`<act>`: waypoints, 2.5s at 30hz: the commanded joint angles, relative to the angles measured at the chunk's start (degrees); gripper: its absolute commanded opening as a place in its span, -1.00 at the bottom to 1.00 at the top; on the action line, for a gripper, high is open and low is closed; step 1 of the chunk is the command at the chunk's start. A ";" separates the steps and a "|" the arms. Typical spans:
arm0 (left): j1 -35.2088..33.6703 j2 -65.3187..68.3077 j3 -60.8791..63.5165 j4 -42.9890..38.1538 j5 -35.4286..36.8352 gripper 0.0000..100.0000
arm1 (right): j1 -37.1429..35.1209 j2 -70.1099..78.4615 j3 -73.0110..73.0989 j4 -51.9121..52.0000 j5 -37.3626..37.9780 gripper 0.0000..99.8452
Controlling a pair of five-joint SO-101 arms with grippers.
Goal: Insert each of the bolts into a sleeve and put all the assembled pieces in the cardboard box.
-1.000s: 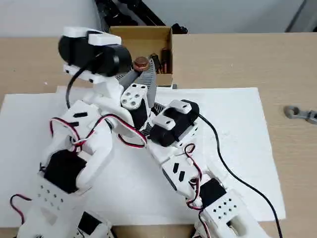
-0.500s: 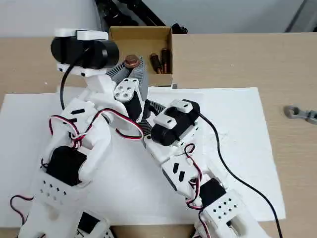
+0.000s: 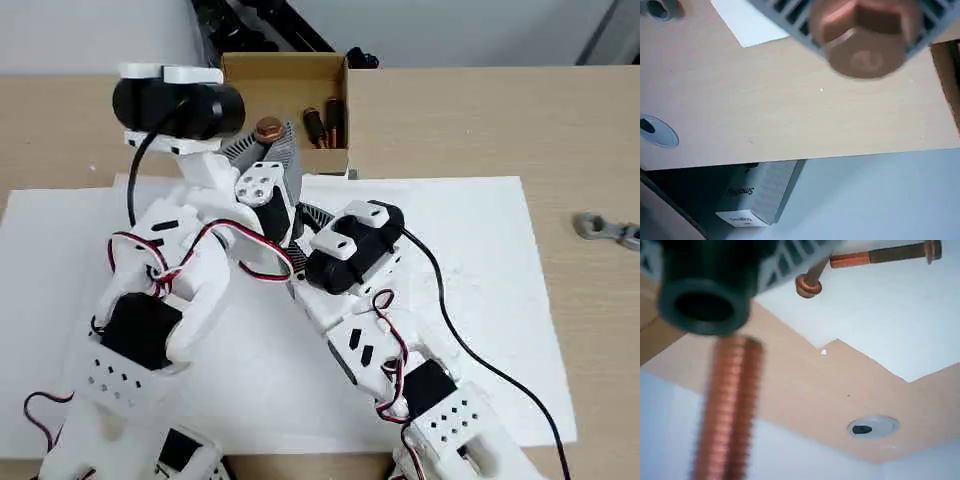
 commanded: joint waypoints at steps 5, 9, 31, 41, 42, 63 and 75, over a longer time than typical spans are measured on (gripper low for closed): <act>0.00 -0.35 -0.48 -1.85 -0.09 -0.99 | -0.31 0.13 -0.97 -1.80 -0.62 -0.99; -0.09 -0.35 2.42 -4.40 -0.09 -0.99 | -0.31 0.13 -0.97 -1.80 -0.62 -0.99; -0.09 -0.35 8.92 -9.32 -1.67 -0.99 | -0.40 0.13 -0.97 -1.80 -0.62 -0.99; 0.09 -0.79 11.12 -9.32 -3.25 -0.99 | -0.31 0.13 -0.97 -1.80 -0.53 -0.99; 0.09 -0.88 11.12 -9.23 -3.25 -0.99 | -0.31 0.13 -0.97 -1.80 -0.44 -0.99; 3.78 -0.97 8.04 -5.98 -6.59 -0.99 | -0.31 0.13 -0.97 -1.54 -0.35 -0.99; 2.81 -0.97 4.00 0.70 -6.42 -0.99 | -0.48 0.13 -0.97 -1.71 -0.26 -0.99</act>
